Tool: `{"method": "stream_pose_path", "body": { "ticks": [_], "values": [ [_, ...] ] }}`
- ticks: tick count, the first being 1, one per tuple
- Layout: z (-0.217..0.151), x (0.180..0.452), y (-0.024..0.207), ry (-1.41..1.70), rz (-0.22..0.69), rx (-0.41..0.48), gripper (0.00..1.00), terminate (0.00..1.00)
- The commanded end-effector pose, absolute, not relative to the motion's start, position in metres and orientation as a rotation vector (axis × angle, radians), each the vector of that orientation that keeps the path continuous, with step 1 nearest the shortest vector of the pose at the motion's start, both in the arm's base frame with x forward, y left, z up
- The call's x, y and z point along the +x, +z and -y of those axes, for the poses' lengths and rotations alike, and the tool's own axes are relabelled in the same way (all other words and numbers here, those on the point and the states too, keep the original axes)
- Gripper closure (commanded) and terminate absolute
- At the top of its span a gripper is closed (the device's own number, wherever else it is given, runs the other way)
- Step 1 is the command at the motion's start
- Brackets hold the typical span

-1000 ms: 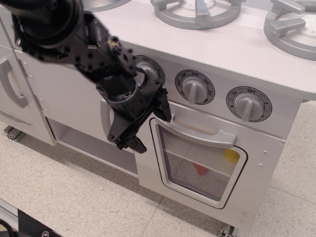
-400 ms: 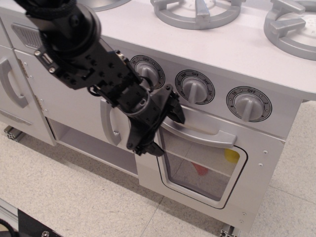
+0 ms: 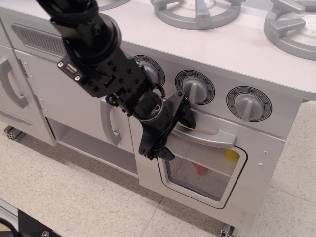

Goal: Open oven

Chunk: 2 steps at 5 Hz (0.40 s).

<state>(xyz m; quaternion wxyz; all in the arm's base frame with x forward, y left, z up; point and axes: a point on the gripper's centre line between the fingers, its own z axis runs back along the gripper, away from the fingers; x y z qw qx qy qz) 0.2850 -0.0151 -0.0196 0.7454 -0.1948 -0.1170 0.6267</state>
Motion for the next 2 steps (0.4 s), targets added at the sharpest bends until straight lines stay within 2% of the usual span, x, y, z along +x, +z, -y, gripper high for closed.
{"method": "stream_pose_path", "body": {
  "ticks": [1, 2],
  "values": [
    [0.008, 0.271, -0.021, 1.361, 0.222, -0.406, 0.0, 0.0],
    [0.005, 0.248, -0.009, 1.312, 0.197, -0.365, 0.0, 0.0]
  ]
}}
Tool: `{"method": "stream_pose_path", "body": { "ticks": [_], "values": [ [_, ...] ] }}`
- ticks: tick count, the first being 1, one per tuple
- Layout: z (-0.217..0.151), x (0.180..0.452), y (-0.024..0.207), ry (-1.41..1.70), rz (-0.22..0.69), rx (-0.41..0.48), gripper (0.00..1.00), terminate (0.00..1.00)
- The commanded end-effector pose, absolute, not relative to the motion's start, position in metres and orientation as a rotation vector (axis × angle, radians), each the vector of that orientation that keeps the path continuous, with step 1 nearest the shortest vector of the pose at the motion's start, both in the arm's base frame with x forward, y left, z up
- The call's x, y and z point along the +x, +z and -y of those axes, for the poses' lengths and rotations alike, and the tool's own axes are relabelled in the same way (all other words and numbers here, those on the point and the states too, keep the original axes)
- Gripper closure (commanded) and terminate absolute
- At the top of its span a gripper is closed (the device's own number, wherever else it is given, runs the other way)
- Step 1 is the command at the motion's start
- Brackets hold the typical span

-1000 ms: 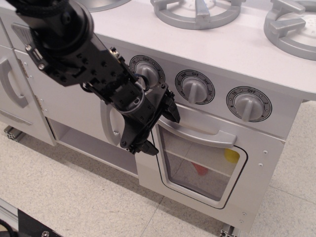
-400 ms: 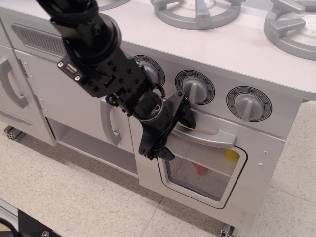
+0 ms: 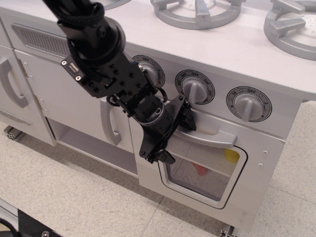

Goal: Open oven

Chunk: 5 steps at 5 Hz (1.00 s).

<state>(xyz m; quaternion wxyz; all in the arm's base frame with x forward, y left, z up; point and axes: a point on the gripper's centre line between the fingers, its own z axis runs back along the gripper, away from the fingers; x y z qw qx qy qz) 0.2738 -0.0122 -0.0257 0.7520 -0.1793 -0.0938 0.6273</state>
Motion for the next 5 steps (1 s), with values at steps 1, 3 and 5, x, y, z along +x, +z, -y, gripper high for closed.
{"method": "stream_pose_path", "body": {
  "ticks": [1, 3, 5],
  "values": [
    [-0.002, 0.228, 0.01, 1.248, 0.241, -0.332, 0.0, 0.0],
    [-0.01, 0.221, 0.054, 1.142, 0.196, -0.219, 0.0, 0.0],
    [-0.027, 0.256, 0.057, 0.914, 0.343, 0.039, 0.0, 0.0]
  ]
}}
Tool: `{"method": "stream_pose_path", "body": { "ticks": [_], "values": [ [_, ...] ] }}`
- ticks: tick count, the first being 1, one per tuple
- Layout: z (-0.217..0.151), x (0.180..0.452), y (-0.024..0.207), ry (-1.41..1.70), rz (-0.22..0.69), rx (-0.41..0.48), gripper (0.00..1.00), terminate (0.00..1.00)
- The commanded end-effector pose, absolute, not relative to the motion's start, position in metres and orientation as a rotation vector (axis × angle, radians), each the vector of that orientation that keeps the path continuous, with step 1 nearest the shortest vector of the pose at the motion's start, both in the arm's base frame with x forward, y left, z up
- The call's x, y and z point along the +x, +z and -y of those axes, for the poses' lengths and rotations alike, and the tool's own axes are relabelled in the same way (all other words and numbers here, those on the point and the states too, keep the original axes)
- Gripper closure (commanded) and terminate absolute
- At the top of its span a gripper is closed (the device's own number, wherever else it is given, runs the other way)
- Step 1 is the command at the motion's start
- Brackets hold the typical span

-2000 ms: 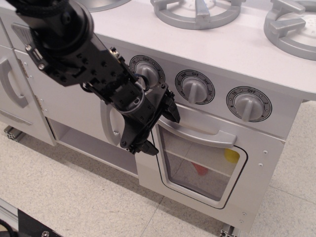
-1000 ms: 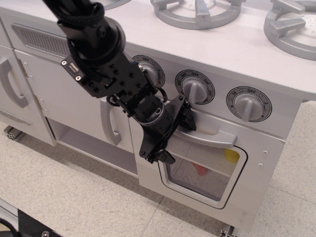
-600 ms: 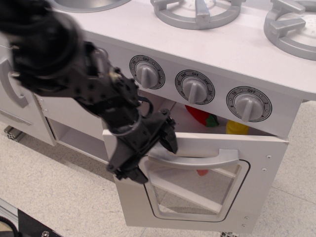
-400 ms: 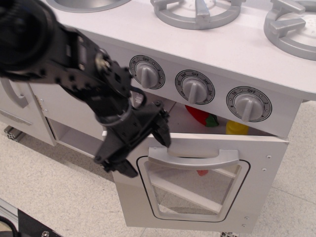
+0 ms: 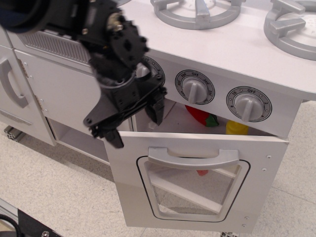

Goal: Open oven

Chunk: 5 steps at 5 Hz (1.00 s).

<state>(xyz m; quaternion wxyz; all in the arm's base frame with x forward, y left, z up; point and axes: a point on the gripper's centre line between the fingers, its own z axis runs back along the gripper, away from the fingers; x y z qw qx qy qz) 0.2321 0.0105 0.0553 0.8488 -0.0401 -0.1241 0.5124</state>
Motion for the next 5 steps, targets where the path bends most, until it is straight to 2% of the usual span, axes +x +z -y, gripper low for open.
{"method": "stream_pose_path", "body": {
  "ticks": [1, 2, 3, 4, 5],
  "values": [
    [-0.035, 0.269, 0.06, 0.78, 0.339, 0.019, 0.0, 0.0],
    [-0.04, 0.275, 0.065, 0.656, 0.366, 0.005, 0.0, 0.0],
    [-0.048, 0.278, 0.054, 0.622, 0.314, -0.039, 0.0, 0.0],
    [-0.048, 0.283, 0.021, 0.599, 0.203, -0.045, 0.0, 0.0],
    [-0.04, 0.282, 0.003, 0.597, 0.16, -0.038, 0.0, 0.0]
  ]
}}
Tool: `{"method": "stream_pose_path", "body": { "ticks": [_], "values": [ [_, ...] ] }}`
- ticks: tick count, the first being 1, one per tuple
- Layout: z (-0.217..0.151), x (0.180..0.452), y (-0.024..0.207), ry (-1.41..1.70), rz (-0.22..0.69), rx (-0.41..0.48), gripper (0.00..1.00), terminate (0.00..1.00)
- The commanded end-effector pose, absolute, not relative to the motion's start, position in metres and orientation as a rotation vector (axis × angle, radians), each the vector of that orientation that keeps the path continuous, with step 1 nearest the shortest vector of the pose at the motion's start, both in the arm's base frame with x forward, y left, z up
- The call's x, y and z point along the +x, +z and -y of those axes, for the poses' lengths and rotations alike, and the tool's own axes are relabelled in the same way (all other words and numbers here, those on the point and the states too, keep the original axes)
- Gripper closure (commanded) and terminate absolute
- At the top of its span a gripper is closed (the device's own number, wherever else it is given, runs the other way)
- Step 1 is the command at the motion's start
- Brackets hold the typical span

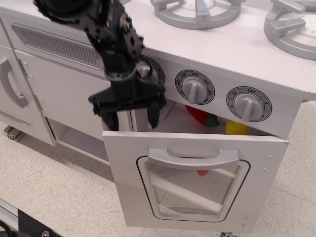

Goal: Open oven

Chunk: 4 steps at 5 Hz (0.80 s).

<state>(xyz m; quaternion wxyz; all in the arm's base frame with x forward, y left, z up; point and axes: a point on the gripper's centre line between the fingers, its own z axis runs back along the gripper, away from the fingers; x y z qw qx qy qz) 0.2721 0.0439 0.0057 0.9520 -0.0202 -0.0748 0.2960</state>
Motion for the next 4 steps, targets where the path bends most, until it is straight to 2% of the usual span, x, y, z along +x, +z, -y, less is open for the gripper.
{"method": "stream_pose_path", "body": {
  "ticks": [1, 2, 3, 4],
  "values": [
    [-0.028, 0.268, 0.0, 0.587, 0.114, -0.038, 0.0, 0.0],
    [-0.009, 0.239, -0.003, 0.548, 0.096, -0.058, 0.0, 0.0],
    [0.014, 0.218, -0.001, 0.526, 0.069, -0.159, 0.0, 0.0],
    [0.036, 0.205, 0.005, 0.545, 0.043, -0.218, 0.0, 0.0]
  ]
}}
